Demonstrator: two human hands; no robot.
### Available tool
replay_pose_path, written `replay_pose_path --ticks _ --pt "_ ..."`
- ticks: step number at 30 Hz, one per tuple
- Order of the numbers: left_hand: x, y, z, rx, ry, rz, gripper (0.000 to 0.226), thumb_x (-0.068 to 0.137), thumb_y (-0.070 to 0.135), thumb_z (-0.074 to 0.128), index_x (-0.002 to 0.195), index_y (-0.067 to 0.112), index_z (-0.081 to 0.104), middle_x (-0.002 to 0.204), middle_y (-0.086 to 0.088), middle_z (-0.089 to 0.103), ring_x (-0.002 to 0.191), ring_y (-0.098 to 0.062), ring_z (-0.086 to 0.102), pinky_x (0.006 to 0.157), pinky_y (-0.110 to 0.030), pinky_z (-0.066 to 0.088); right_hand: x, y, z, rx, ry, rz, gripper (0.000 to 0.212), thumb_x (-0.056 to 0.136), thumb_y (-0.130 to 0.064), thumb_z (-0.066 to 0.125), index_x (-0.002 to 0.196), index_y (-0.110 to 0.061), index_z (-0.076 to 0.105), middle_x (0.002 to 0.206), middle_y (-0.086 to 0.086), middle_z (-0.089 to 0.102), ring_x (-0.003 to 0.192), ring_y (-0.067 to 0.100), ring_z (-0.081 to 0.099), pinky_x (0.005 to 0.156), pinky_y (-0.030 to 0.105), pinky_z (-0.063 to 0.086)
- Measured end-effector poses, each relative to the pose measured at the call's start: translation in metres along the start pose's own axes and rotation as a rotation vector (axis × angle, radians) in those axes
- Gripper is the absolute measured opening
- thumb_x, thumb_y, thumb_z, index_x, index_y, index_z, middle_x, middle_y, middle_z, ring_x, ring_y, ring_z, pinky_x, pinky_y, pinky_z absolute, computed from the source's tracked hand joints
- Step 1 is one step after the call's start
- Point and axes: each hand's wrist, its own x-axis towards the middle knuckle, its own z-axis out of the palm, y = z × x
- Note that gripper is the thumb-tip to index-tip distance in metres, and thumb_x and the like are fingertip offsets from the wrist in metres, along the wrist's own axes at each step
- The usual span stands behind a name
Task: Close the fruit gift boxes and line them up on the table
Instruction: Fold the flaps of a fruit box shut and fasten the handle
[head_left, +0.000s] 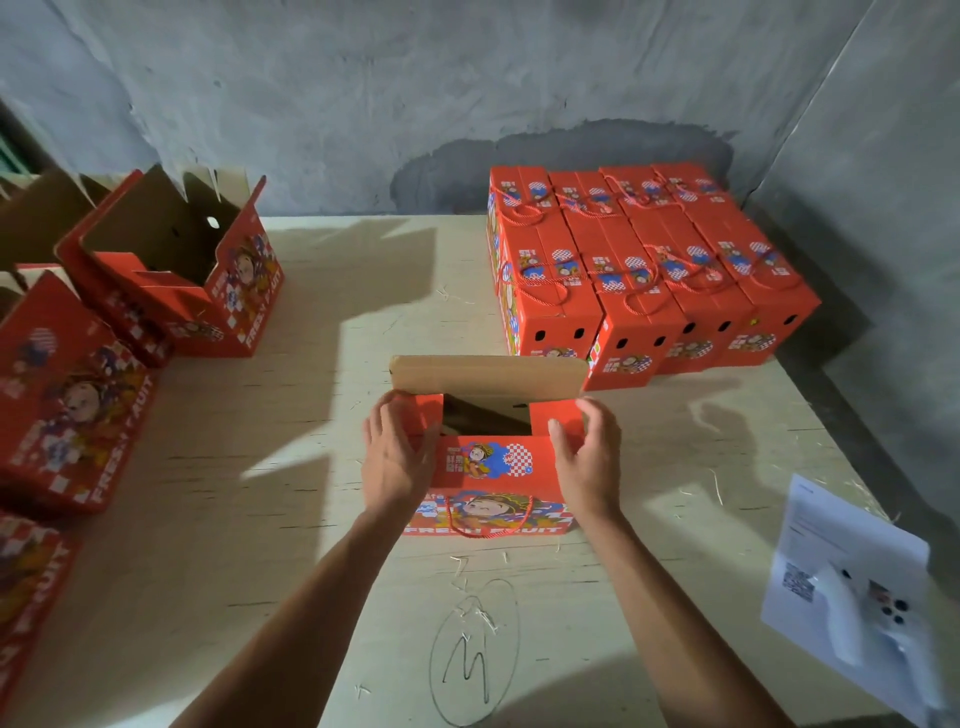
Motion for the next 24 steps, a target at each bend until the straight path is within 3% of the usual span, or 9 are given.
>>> replay_pose_path --ticks 2,3,5,7,9,11,19,22,24 --pt "0.002 -0.002 -0.002 -0.066 -0.044 -0.142 0.066 0.093 0.054 0.066 0.144 0.023 0.036 0.154 -0.003 0.037 0.132 -0.019 0.045 0.089 -0.041 0.052 -0.003 -0.002 -0.003 0.134 -0.069 0.303 0.062 0.095 -0.051 0.067 0.142 -0.019 0.045 0.112 -0.019 0.060 0.092 -0.003 0.064 0.064 0.004 0.049" --pt "0.004 -0.003 -0.003 -0.110 -0.074 -0.227 0.076 0.090 0.052 0.072 0.147 0.018 0.035 0.151 -0.006 0.042 0.127 -0.021 0.052 0.091 -0.042 0.054 -0.004 0.000 -0.004 0.171 -0.113 0.387 0.059 0.093 -0.059 0.065 0.136 -0.024 0.049 0.101 -0.020 0.062 0.081 0.000 0.067 0.056 0.007 0.049" --pt "0.010 -0.004 -0.006 -0.239 -0.145 -0.390 0.075 0.085 0.052 0.078 0.141 0.013 0.047 0.131 -0.006 0.063 0.104 -0.019 0.068 0.081 -0.037 0.059 -0.003 0.006 -0.004 0.214 -0.191 0.459 0.039 0.092 -0.067 0.059 0.111 -0.032 0.060 0.088 -0.009 0.069 0.075 0.010 0.072 0.054 0.015 0.052" --pt "0.013 -0.006 -0.009 -0.330 -0.215 -0.445 0.058 0.082 0.057 0.078 0.121 0.017 0.061 0.105 -0.002 0.075 0.082 -0.014 0.074 0.063 -0.024 0.059 0.000 0.008 -0.004 0.224 -0.238 0.471 0.029 0.095 -0.066 0.055 0.099 -0.037 0.060 0.088 -0.003 0.072 0.077 0.015 0.074 0.057 0.021 0.055" --pt "0.013 -0.010 -0.009 -0.370 -0.257 -0.441 0.050 0.080 0.061 0.074 0.110 0.022 0.065 0.095 0.002 0.076 0.080 -0.016 0.075 0.062 -0.026 0.059 0.003 0.008 -0.005 0.230 -0.268 0.492 0.027 0.097 -0.064 0.054 0.100 -0.038 0.060 0.090 -0.001 0.071 0.079 0.016 0.072 0.055 0.019 0.053" --pt "0.013 -0.011 -0.007 -0.388 -0.273 -0.441 0.050 0.082 0.060 0.073 0.111 0.021 0.066 0.095 0.001 0.076 0.081 -0.019 0.076 0.067 -0.031 0.061 0.005 0.008 -0.006 0.241 -0.288 0.524 0.025 0.097 -0.063 0.054 0.100 -0.039 0.060 0.094 -0.001 0.070 0.081 0.014 0.070 0.053 0.017 0.049" --pt "0.012 -0.014 -0.008 -0.387 -0.260 -0.444 0.052 0.086 0.058 0.072 0.117 0.018 0.064 0.098 0.001 0.075 0.079 -0.014 0.075 0.058 -0.021 0.056 0.006 0.005 -0.007 0.256 -0.251 0.571 0.032 0.094 -0.058 0.064 0.119 -0.039 0.061 0.104 -0.008 0.071 0.087 0.011 0.071 0.054 0.020 0.054" --pt "0.012 -0.015 -0.008 -0.368 -0.250 -0.441 0.055 0.086 0.058 0.072 0.120 0.016 0.063 0.101 -0.001 0.075 0.082 -0.016 0.075 0.061 -0.024 0.057 0.006 0.004 -0.008 0.212 -0.231 0.536 0.036 0.094 -0.058 0.065 0.122 -0.036 0.066 0.103 -0.008 0.072 0.086 0.011 0.072 0.058 0.023 0.056" --pt "0.011 -0.013 -0.009 -0.334 -0.248 -0.435 0.057 0.085 0.058 0.072 0.122 0.016 0.063 0.102 -0.001 0.074 0.083 -0.016 0.074 0.063 -0.025 0.057 0.005 0.006 -0.007 0.175 -0.218 0.499 0.034 0.094 -0.057 0.065 0.119 -0.033 0.068 0.100 -0.009 0.073 0.082 0.008 0.071 0.053 0.017 0.053"
